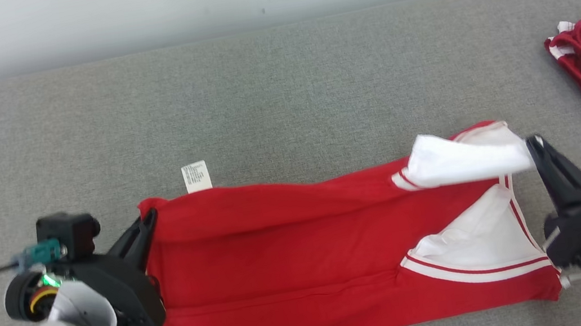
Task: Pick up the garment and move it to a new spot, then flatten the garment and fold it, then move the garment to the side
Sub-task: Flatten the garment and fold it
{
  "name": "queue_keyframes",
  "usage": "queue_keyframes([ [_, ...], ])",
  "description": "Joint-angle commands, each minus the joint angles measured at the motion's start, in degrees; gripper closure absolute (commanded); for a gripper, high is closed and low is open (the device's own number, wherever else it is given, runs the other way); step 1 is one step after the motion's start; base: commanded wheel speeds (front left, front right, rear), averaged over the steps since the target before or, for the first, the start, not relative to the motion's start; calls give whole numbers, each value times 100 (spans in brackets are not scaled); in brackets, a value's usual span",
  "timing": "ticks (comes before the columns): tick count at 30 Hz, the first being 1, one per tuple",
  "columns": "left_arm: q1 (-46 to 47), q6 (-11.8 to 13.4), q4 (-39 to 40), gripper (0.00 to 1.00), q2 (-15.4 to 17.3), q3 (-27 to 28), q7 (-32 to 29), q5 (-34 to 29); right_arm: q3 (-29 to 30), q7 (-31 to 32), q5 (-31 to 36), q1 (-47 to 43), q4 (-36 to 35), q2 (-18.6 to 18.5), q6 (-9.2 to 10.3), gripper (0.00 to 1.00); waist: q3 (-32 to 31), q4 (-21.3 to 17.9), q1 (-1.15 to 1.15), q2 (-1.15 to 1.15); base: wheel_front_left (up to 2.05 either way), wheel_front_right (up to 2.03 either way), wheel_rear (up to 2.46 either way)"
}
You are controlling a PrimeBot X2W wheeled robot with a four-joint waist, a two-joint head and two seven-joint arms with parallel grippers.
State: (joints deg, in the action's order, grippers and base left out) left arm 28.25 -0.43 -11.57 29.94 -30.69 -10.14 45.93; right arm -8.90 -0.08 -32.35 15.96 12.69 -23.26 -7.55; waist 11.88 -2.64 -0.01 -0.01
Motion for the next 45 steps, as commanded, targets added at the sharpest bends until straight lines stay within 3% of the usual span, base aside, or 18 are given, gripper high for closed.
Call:
queue_keyframes([
  [1, -144, 52, 64, 100, 6, 30, 130, -35, 146, 66, 84, -207, -169, 93, 13, 100, -25, 22, 1, 1, 0, 0, 0],
  [8, -762, 168, 334, 100, -65, 37, 732, -108, 846, 449, 384, -1016, -920, 584, 13, 100, -22, 56, 1, 1, 0, 0, 0],
  [18, -1164, 187, 35, 100, -296, -8, 1256, -88, 1280, 690, 550, -1571, -1225, 1019, 13, 100, -35, 153, 1, 1, 0, 0, 0],
  [19, -1163, 199, -23, 90, -305, 10, 1352, -138, 1296, 706, 563, -1605, -1226, 1046, 13, 100, -46, 155, 1, 1, 0, 0, 0],
  [20, -1184, 195, -70, 33, -315, -4, 1439, -180, 1305, 722, 581, -1628, -1235, 1060, 13, 49, -60, 155, 1, 1, 0, 0, 0],
  [21, -1201, 203, -96, 0, -336, 11, 1573, -223, 1326, 719, 608, -1651, -1247, 1070, 13, 0, -78, 156, 1, 1, 0, 0, 0],
  [28, -1458, 340, -193, 0, -400, 218, 2302, -356, 1434, 656, 625, -1729, -1307, 1048, 13, 0, -239, 185, 1, 1, 0, 0, 0],
  [31, -1601, 513, -83, 0, -465, 437, 2477, -533, 1483, 680, 649, -1744, -1324, 1020, 13, 0, -311, 238, 1, 1, 0, 0, 0],
  [38, -2011, 855, 587, 0, -769, 1303, 2529, -1333, 1528, 892, 775, -1527, -1093, 864, 13, 0, -362, 383, 1, 1, 0, 0, 0],
  [45, -2321, 648, 815, 0, -1148, 1830, 2532, -2004, 1477, 1113, 905, -1142, -438, 717, 13, 0, -341, 541, 1, 1, 0, 0, 0],
])
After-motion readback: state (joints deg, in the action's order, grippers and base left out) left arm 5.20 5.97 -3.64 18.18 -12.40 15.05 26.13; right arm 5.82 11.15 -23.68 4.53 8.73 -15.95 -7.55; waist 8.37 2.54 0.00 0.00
